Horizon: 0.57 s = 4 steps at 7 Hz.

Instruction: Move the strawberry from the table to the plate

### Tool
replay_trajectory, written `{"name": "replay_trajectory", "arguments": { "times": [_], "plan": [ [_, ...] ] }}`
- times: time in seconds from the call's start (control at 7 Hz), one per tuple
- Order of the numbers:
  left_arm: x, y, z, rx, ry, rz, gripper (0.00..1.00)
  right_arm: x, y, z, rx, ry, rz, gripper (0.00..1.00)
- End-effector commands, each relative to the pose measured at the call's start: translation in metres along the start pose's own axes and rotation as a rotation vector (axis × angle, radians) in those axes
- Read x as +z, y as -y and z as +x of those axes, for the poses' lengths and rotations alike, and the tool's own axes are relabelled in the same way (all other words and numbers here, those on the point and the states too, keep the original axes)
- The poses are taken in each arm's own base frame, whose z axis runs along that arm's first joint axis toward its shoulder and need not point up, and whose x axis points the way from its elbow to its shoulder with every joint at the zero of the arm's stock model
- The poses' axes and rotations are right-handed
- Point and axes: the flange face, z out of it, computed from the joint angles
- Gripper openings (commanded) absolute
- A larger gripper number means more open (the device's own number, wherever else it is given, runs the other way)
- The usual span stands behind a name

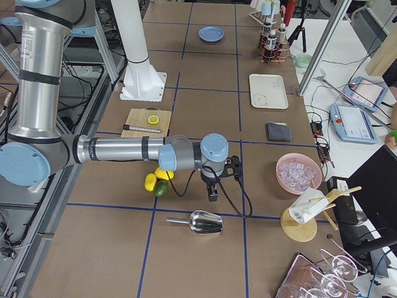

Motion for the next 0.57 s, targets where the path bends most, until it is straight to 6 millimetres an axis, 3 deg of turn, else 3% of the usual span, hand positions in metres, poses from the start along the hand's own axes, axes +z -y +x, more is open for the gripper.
{"name": "replay_trajectory", "arguments": {
  "times": [0.0,0.43],
  "plan": [
    [-0.018,-0.004,0.002,0.020,0.018,0.037,1.00,-0.001,0.000,-0.001,-0.002,0.001,0.002,1.00],
    [-0.020,-0.014,0.008,0.032,0.007,0.048,1.00,-0.002,0.001,-0.002,-0.002,0.001,0.004,1.00]
  ]
}}
